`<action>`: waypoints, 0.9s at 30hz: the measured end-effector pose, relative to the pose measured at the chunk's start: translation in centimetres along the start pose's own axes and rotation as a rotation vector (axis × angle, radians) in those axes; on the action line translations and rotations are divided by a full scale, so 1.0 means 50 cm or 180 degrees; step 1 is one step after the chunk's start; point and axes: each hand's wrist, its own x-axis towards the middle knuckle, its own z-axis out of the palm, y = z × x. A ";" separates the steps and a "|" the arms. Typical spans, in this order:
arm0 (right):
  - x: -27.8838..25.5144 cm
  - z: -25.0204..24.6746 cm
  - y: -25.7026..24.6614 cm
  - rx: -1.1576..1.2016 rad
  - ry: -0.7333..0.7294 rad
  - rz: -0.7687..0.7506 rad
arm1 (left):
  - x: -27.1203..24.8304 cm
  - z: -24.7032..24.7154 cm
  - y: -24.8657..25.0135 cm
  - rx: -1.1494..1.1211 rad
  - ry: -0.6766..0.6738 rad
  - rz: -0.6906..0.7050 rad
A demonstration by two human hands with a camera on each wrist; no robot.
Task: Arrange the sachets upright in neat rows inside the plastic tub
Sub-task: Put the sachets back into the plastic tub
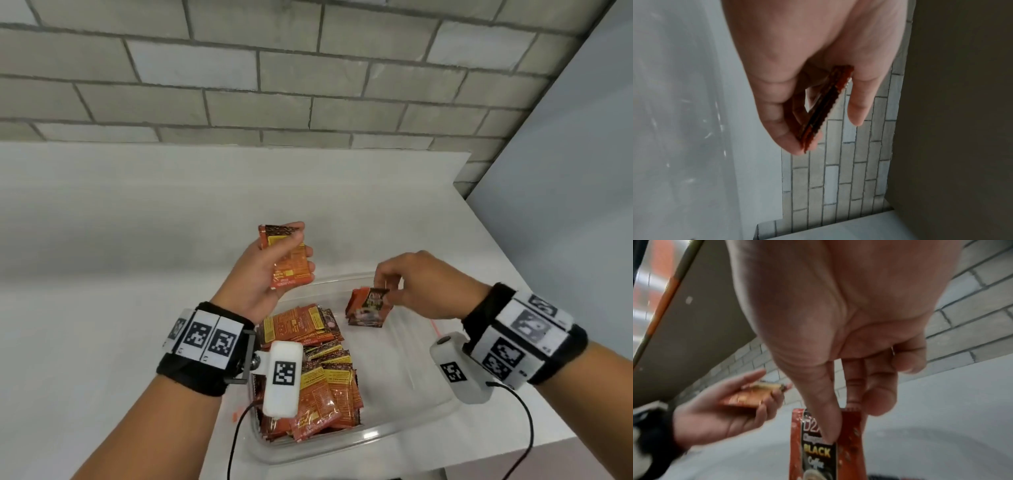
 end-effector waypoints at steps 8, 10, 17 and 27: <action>0.025 0.070 -0.006 -0.1057 -0.0486 0.0322 | -0.007 -0.017 -0.011 0.0000 0.0076 -0.0056; 0.032 0.071 -0.007 -0.1191 -0.0458 0.0330 | -0.010 -0.018 -0.013 0.0006 0.0058 -0.0091; 0.045 0.077 -0.013 -0.1535 -0.0584 0.0340 | -0.015 -0.020 -0.014 -0.0052 0.0057 -0.0098; 0.051 0.078 -0.032 -0.1982 -0.0516 0.0239 | -0.012 -0.023 -0.018 -0.0040 0.0014 -0.0105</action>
